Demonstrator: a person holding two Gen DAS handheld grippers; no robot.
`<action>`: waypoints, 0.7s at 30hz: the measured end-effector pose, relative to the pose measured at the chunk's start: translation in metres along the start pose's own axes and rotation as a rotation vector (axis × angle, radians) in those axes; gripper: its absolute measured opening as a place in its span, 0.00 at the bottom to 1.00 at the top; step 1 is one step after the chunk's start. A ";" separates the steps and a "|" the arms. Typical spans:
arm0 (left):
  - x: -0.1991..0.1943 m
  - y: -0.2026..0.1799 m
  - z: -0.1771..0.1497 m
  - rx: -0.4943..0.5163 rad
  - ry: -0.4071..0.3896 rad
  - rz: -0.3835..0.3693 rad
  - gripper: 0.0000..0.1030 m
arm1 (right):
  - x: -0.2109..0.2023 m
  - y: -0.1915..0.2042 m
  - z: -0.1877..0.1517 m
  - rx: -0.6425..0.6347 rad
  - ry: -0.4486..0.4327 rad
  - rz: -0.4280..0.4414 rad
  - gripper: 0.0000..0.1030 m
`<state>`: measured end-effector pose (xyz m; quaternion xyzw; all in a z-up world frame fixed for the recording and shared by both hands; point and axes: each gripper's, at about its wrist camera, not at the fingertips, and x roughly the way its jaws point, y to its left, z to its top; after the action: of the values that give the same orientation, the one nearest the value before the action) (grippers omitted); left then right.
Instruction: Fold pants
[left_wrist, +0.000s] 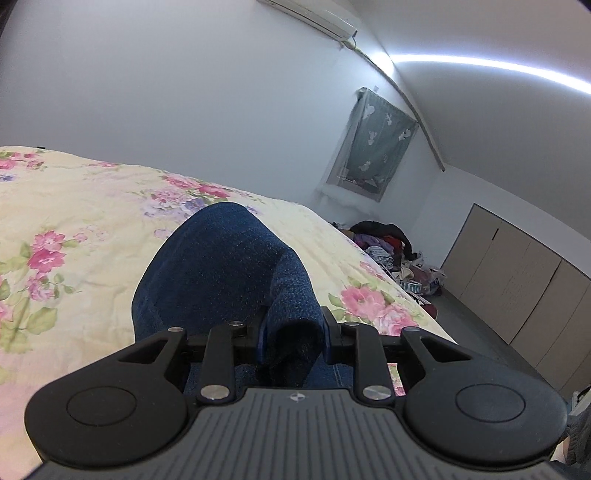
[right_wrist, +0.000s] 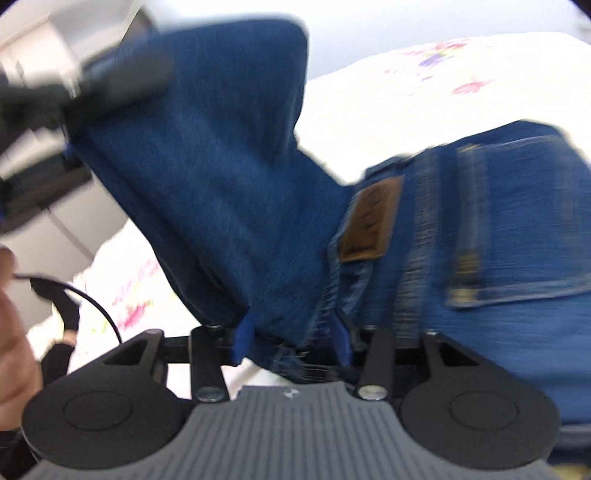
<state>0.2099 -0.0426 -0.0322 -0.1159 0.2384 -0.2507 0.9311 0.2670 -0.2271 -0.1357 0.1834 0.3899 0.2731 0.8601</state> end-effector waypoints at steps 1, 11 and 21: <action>0.003 -0.006 0.000 0.015 -0.006 -0.003 0.29 | -0.013 -0.011 0.001 0.029 -0.026 -0.037 0.42; 0.067 -0.071 -0.014 0.081 0.054 -0.060 0.29 | -0.114 -0.101 -0.007 0.389 -0.360 -0.216 0.44; 0.145 -0.117 -0.096 0.242 0.366 -0.001 0.29 | -0.141 -0.155 -0.015 0.615 -0.450 -0.294 0.43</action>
<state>0.2236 -0.2269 -0.1318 0.0437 0.3716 -0.2948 0.8793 0.2294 -0.4333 -0.1467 0.4297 0.2775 -0.0291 0.8588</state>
